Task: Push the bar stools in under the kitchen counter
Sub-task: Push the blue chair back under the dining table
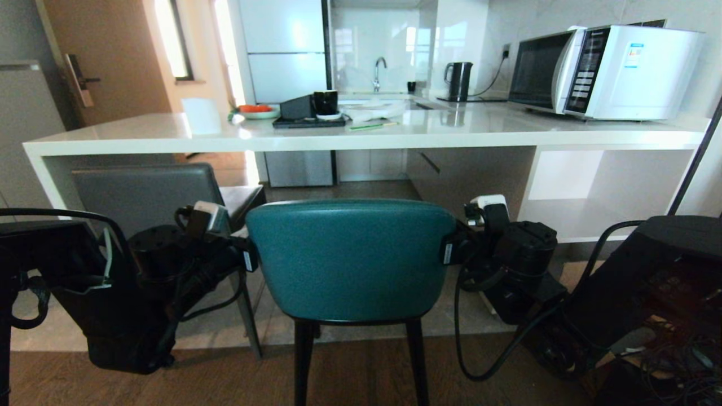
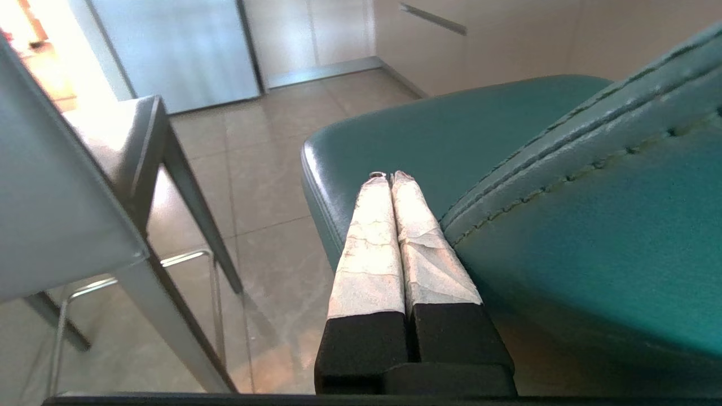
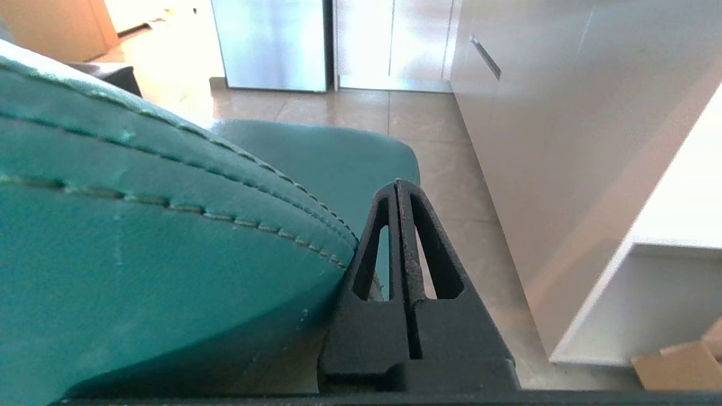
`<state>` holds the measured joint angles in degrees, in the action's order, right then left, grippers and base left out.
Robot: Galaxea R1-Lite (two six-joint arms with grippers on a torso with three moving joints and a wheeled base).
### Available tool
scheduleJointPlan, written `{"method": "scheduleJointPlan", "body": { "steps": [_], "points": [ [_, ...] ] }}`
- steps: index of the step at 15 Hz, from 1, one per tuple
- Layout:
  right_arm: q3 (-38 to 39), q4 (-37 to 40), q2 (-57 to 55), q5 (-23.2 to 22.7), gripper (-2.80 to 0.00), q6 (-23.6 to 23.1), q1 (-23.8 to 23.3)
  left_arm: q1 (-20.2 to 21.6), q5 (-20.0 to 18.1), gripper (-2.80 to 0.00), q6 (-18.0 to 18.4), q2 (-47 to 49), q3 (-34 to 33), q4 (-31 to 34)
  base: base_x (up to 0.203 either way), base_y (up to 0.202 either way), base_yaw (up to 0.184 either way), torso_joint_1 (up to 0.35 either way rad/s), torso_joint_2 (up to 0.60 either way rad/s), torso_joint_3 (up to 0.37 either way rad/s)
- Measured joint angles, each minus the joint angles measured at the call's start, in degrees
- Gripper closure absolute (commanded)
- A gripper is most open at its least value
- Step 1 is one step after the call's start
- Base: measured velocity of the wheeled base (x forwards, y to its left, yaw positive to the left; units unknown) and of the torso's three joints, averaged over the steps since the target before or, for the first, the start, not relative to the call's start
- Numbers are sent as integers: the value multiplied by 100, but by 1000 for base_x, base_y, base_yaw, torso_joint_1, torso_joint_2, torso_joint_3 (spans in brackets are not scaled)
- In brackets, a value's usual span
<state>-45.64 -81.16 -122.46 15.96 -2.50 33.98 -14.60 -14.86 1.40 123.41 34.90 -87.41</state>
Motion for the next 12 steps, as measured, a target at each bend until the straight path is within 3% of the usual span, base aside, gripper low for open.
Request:
{"method": "scheduleJointPlan", "body": {
  "steps": [3,7,12],
  "points": [
    [-180,-20,-143,-55,0,-6,-42,0,170,0,0,105,71,-5,0,0,0,0,0,0],
    [-215,-226,-369,-278,0,13,-438,0,290,0,9,212,292,34,0,0,0,0,0,0],
    [-540,-211,-619,-425,0,2,-628,-57,770,0,16,421,932,306,0,0,0,0,0,0]
  ]
}}
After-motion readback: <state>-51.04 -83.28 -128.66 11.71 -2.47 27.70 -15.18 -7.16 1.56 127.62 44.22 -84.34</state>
